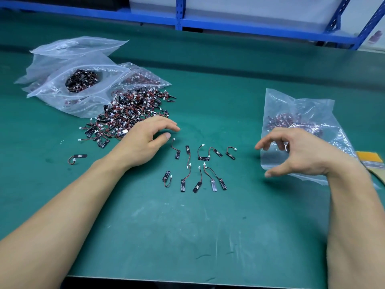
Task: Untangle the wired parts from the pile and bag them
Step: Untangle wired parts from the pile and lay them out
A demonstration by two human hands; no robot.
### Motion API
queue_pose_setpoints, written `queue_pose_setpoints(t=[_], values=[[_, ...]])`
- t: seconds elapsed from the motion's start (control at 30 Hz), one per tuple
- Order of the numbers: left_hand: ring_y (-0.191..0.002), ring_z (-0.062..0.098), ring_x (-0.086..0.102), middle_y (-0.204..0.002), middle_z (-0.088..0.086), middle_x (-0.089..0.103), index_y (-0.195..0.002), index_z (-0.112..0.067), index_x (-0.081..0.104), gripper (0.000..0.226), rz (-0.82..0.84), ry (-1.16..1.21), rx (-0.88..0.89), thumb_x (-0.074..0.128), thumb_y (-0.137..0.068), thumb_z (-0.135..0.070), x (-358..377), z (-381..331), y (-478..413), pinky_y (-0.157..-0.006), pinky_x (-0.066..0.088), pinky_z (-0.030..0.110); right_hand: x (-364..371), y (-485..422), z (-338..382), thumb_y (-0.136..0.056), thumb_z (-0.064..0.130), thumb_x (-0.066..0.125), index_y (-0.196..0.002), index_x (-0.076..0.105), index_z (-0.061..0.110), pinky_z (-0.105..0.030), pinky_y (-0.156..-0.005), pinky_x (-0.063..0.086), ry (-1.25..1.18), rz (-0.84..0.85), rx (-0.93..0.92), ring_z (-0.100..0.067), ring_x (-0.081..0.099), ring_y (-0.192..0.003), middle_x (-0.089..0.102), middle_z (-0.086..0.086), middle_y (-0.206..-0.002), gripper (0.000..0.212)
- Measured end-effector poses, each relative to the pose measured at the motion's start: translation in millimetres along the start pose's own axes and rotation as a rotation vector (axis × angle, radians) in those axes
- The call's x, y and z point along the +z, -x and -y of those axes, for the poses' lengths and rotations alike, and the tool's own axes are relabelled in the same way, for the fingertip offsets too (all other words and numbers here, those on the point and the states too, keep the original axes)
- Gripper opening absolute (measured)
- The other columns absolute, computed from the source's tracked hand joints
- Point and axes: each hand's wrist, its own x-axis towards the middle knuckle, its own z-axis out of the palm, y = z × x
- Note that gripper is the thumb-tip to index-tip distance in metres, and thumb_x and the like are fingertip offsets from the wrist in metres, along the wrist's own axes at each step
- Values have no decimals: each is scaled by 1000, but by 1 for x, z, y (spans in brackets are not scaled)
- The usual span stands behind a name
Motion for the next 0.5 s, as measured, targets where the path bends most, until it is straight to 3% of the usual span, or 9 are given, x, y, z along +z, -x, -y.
queue_pose_setpoints(t=[0.13,0.27,0.37,0.5], values=[[-121,11,56,-124,-4,64,-116,-16,71,25,-3,3,-17,58,-97,-4,0,1,0,-108,38,24,0,-1,-6,-64,13,88,-98,68,43,-20,-72,43,90,84,61,-4,52,-86,62,23,-98,50],[-120,11,56,-123,-3,64,-116,-15,71,25,-1,-2,-15,59,-96,-4,1,0,-1,-107,37,22,2,-4,-6,-71,0,74,-85,72,36,-12,-62,46,31,51,86,-1,60,-67,69,25,-79,38],[-119,12,56,-123,-3,64,-116,-15,71,25,0,4,-14,61,-96,-4,2,0,-1,-107,38,25,13,-11,3,-74,-2,71,-80,74,29,-6,-57,43,-43,-76,45,2,59,-57,71,12,-69,31],[-118,10,57,-122,-5,65,-116,-18,71,22,5,18,-9,63,-96,-12,3,2,-2,-107,41,30,36,-22,27,-82,-3,71,-96,76,16,-10,-68,45,-42,-325,-178,-5,60,-69,71,10,-80,24]])
